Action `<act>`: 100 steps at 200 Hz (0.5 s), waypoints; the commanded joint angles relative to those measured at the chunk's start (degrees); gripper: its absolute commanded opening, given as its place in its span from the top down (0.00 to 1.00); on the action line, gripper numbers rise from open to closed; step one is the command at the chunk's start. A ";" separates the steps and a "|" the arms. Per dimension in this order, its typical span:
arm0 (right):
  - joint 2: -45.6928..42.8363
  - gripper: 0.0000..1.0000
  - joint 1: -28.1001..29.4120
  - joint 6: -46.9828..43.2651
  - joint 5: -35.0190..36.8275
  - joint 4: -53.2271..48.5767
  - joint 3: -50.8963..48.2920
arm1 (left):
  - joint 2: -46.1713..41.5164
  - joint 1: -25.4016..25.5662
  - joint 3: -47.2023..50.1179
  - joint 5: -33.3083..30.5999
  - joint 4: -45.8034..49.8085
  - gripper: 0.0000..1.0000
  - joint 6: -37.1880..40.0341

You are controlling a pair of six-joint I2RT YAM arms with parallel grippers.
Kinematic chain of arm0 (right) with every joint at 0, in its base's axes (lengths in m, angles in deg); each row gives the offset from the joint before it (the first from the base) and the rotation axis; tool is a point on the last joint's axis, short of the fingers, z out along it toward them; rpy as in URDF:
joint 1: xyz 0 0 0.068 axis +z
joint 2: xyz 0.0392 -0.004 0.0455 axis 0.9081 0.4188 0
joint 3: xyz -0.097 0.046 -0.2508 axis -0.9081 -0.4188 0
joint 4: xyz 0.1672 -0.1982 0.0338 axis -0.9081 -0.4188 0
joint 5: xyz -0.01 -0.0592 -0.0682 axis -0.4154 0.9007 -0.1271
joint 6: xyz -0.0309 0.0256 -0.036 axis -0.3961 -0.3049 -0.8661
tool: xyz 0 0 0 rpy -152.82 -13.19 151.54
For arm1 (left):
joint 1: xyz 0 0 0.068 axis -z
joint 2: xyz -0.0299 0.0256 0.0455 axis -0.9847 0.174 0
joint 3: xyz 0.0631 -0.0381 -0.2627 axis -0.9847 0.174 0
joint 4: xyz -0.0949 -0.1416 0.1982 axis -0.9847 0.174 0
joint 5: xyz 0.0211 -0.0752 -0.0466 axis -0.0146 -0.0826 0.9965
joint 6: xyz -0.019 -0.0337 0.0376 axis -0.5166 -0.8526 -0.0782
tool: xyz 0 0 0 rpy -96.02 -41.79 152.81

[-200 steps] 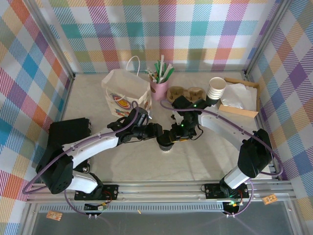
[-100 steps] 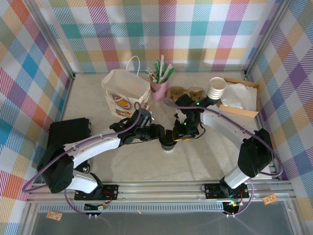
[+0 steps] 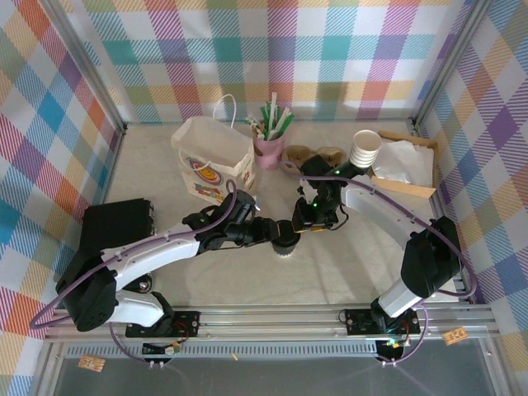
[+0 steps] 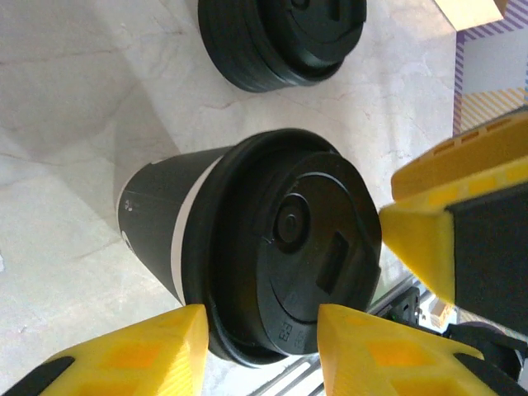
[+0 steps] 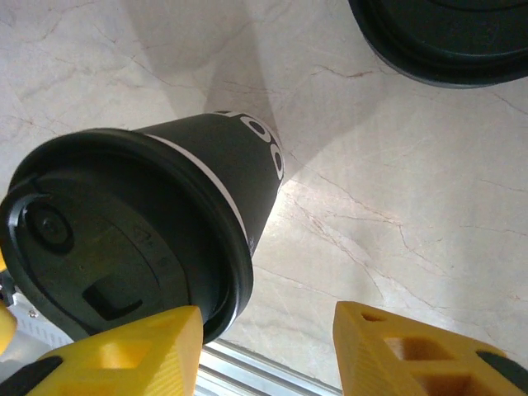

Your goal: Pack the takeout coffee

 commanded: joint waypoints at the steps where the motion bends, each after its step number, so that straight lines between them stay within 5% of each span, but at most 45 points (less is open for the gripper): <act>1: 0.66 0.53 0.13 -0.87 -0.26 1.69 1.00 | -2.16 1.58 1.03 2.36 1.67 0.60 -1.28; 52: -2.08 0.53 -0.05 -0.87 -0.35 1.84 -0.96 | -7.26 1.50 1.92 -5.10 6.88 0.60 -0.75; 100: -2.70 0.57 -0.83 -0.70 -0.61 3.03 -3.12 | -2.53 1.50 0.28 -3.59 5.00 0.60 -1.08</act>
